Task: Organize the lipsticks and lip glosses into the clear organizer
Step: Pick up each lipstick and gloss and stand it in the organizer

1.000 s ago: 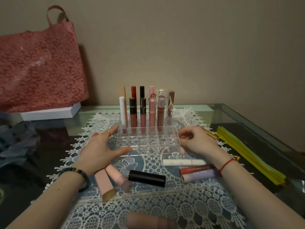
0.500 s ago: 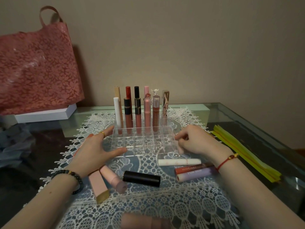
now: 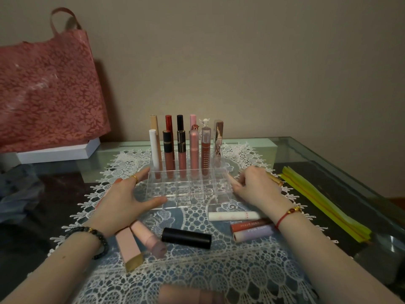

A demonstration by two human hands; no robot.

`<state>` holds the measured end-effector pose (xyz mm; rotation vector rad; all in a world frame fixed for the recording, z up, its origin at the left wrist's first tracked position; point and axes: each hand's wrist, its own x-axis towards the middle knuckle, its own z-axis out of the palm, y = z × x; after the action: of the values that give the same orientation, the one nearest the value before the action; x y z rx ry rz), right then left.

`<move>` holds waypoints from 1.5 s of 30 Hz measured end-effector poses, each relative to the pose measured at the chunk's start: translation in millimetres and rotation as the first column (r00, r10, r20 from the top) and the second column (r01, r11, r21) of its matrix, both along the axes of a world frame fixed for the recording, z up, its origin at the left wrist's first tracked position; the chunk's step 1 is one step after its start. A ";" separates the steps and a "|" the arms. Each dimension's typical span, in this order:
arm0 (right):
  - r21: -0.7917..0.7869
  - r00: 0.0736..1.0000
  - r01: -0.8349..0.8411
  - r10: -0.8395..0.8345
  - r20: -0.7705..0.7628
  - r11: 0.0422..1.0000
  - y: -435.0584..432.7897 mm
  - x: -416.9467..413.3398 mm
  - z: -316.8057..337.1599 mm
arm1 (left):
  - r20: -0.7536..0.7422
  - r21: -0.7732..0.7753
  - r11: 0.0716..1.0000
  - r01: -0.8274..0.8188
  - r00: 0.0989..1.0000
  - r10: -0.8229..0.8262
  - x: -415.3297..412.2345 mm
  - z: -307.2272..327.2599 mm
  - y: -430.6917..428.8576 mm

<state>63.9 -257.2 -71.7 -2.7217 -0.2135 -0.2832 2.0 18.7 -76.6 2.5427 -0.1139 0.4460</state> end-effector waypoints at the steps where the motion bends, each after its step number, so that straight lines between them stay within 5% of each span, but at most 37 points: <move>1: 0.009 1.000 0.017 -0.017 -0.006 1.000 -0.9 1.0 -0.3 | 0.002 0.005 1.000 -0.002 1.000 0.002 -0.2 0.1 -0.1; 8: 0.366 0.997 0.021 -0.047 0.062 0.930 -15.7 -5.6 22.3 | -0.004 0.023 1.000 -0.002 1.000 0.002 -0.3 1.4 -1.2; 14: 0.755 0.988 -0.115 0.000 0.151 0.646 -16.4 -10.2 42.1 | 0.003 -0.014 1.000 0.017 1.000 -0.017 -2.2 0.8 -1.0; 18: 0.832 0.977 -0.200 0.036 0.212 0.518 -8.3 -8.6 52.2 | 0.003 -0.036 0.999 0.019 1.000 -0.019 -0.8 0.1 -0.2; 27: 0.730 0.942 -0.307 0.086 0.324 0.610 19.0 3.7 58.8 | 0.011 -0.058 0.997 0.050 0.999 -0.049 1.5 -1.9 0.7; 45: 0.615 0.957 -0.258 0.110 0.268 0.745 23.0 16.6 26.2 | -0.004 -0.037 0.999 0.019 1.000 -0.019 2.9 -2.4 -0.5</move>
<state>80.5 -234.2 -45.5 -1.9576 -0.3683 -0.4930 4.9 18.2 -79.0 2.5041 -0.1267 0.4310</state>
